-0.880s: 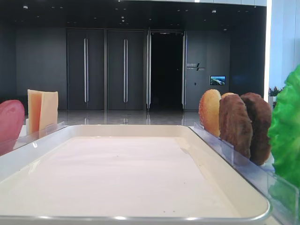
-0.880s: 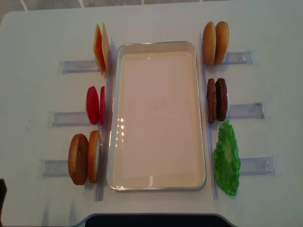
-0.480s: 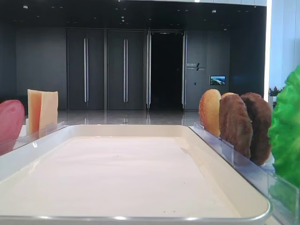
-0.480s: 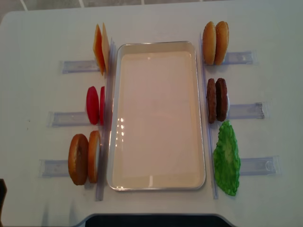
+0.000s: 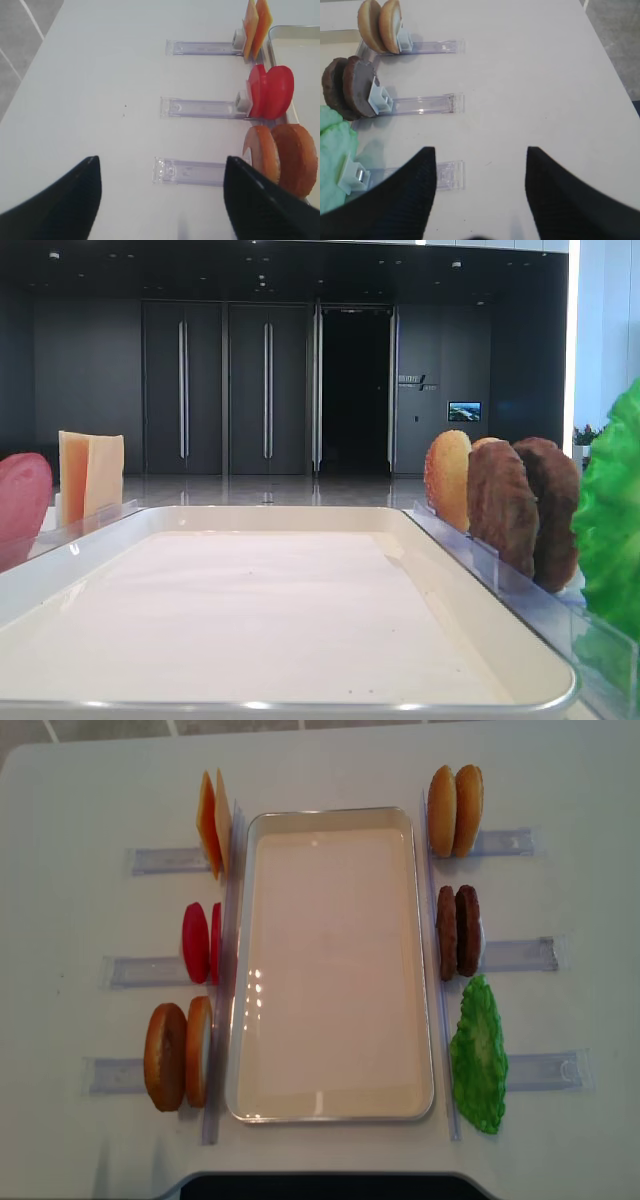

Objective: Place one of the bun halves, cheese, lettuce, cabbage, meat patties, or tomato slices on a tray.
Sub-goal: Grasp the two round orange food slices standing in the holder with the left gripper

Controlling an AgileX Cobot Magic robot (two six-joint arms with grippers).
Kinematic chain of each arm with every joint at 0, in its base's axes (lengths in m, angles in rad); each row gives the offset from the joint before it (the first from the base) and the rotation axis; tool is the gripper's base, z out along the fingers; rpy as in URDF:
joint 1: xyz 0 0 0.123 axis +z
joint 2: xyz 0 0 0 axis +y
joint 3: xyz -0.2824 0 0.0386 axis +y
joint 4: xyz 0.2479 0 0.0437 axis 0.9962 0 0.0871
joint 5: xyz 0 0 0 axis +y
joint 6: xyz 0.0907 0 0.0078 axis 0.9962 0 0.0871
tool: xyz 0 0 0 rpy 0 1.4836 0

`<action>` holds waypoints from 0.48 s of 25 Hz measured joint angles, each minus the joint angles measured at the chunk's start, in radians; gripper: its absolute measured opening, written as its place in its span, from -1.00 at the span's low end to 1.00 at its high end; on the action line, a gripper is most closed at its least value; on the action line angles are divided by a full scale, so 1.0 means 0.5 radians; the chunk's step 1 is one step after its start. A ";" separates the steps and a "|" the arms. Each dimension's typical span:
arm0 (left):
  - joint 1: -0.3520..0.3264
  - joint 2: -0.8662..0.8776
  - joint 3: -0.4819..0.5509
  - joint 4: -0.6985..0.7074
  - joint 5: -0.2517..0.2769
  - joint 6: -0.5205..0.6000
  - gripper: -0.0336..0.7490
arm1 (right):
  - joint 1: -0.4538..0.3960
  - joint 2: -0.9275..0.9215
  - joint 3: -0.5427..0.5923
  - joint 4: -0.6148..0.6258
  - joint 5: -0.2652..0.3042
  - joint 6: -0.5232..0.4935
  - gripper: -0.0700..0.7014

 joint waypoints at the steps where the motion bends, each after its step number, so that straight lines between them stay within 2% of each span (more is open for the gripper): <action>1: 0.000 0.058 -0.041 0.004 0.021 0.000 0.57 | 0.000 0.000 0.000 0.000 0.000 0.000 0.24; 6: 0.000 0.489 -0.247 0.016 0.099 0.000 0.57 | 0.000 0.000 0.000 0.000 0.000 0.000 0.24; 12: 0.000 0.842 -0.429 0.091 0.159 0.000 0.57 | 0.000 0.000 0.000 0.000 0.000 0.000 0.24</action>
